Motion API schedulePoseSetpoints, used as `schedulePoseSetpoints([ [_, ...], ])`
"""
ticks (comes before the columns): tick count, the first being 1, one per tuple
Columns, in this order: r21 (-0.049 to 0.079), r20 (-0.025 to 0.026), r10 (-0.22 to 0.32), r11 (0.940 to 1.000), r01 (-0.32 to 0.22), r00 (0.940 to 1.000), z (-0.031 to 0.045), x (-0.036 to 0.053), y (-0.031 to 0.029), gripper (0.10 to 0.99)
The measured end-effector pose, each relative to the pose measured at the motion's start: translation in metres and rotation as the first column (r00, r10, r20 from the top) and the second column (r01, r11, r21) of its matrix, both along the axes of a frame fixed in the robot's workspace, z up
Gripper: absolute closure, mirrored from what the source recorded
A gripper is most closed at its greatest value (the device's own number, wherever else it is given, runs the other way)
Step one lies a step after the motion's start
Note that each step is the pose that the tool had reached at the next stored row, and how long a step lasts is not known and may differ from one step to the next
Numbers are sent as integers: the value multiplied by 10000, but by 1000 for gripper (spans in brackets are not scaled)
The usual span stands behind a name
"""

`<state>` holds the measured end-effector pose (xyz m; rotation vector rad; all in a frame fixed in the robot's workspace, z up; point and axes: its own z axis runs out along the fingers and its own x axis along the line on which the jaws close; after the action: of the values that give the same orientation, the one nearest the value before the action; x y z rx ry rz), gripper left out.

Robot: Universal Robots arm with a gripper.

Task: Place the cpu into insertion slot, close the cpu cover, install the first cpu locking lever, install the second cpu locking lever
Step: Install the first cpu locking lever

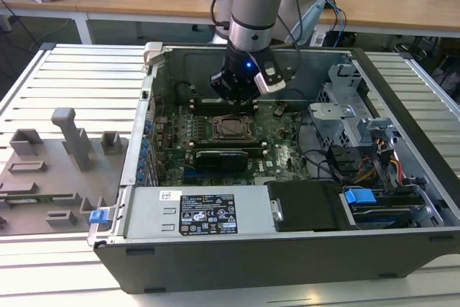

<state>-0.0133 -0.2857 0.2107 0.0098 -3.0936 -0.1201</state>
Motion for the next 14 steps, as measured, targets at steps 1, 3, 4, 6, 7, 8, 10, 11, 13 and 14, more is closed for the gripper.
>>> schedulePoseSetpoints([
  [1,9,-5,1,10000,-1,10000,-11,8,-14,980],
  [3,22,-9,1,10000,-1,10000,-24,16,-51,980],
  [4,30,-9,1,10000,-1,10000,-27,17,-71,980],
  [6,35,-11,0,10000,0,10000,-34,19,-102,980],
  [7,36,-9,0,10000,0,10000,-40,20,-107,980],
  [8,34,-10,-1,10000,2,10000,-43,20,-108,980],
  [10,39,-11,3,10000,-2,10000,-48,22,-103,980],
  [11,44,-10,6,10000,-6,10000,-49,22,-98,980],
  [13,44,-10,25,10000,-25,10000,-49,22,-76,980],
  [14,44,-11,46,10000,-46,10000,-49,22,-46,980],
])
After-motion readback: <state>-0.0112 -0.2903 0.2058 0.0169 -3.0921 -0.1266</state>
